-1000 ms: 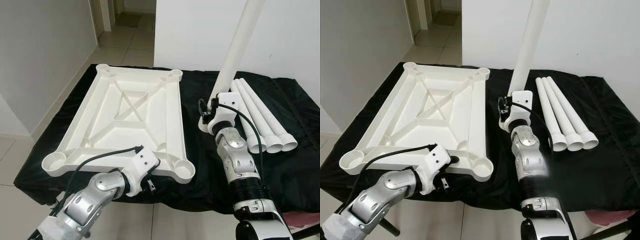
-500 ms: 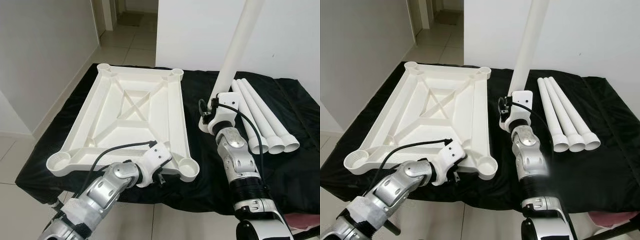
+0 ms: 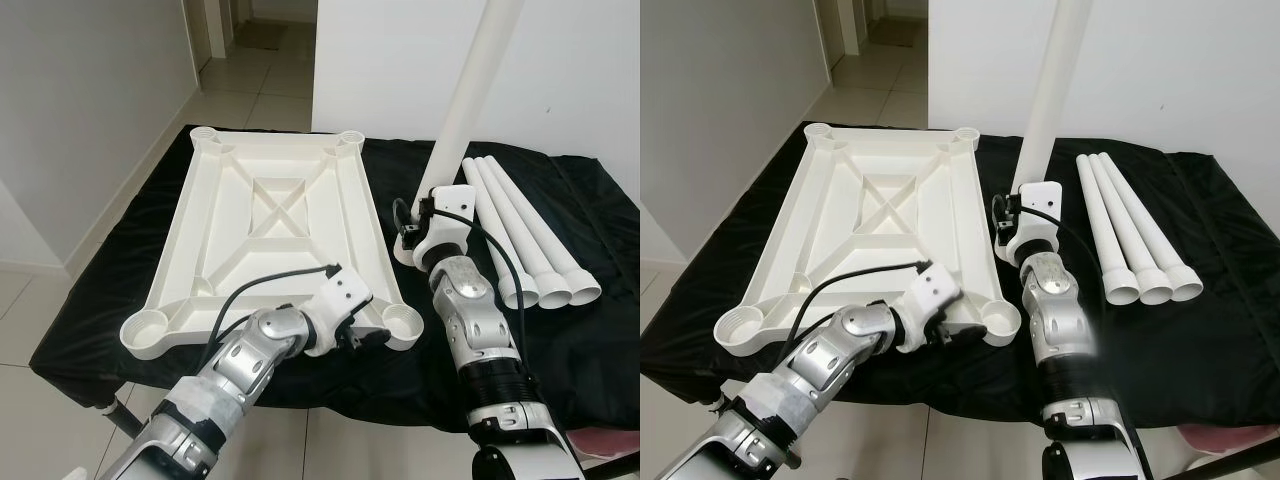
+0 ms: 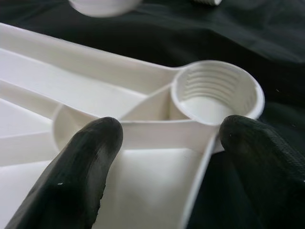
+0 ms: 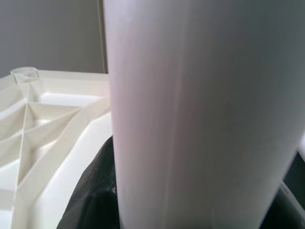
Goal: Building children table
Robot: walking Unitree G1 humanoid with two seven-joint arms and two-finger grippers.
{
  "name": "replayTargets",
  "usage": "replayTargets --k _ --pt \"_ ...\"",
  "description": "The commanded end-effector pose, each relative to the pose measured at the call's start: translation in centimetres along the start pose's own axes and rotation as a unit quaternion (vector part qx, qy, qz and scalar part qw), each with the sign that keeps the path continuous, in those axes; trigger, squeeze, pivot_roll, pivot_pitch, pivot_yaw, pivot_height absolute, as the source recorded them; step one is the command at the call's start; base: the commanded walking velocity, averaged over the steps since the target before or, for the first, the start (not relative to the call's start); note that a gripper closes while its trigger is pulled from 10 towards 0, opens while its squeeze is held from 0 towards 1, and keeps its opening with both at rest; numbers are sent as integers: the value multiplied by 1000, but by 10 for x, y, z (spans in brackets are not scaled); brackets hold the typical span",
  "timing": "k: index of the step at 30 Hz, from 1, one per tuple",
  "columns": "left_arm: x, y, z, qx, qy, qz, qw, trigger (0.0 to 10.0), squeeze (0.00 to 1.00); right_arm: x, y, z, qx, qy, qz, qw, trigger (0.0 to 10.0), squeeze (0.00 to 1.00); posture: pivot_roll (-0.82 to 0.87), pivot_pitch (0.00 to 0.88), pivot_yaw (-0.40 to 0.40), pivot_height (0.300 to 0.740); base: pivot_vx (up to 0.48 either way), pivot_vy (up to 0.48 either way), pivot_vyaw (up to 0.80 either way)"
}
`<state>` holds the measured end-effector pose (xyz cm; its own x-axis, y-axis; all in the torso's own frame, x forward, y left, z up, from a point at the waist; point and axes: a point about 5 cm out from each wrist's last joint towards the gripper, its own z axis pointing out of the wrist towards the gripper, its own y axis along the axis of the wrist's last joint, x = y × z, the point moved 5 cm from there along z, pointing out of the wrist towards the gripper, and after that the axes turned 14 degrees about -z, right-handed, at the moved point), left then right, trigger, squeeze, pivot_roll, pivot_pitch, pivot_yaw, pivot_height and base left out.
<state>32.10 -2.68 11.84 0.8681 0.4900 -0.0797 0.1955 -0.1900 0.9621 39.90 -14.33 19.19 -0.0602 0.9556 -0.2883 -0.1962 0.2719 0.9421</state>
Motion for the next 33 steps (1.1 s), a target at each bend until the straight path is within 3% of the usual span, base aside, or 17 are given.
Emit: replayTargets --k 1,11,19,23,33 --pt "21 0 -3 -11 77 3 997 10000 0 3 4 -3 -15 7 8 1000 10000 0 27 38 -37 740 0 0 0" --pt "30 -3 -8 -11 86 7 996 10000 0 17 5 -17 -33 43 26 998 10000 0 19 30 -30 740 0 0 0" --pt "25 9 -28 -55 46 -30 997 10000 0 28 5 -38 -55 85 36 994 10000 0 26 25 -24 740 0 0 0" --pt "16 -3 -41 -45 23 -46 998 10000 0 34 -1 -57 -55 104 40 992 10000 0 28 20 -19 740 0 0 0" --pt "17 -13 -49 -38 31 -59 997 10000 0 26 -9 -75 -45 111 34 992 10000 0 26 30 -18 740 0 0 0"
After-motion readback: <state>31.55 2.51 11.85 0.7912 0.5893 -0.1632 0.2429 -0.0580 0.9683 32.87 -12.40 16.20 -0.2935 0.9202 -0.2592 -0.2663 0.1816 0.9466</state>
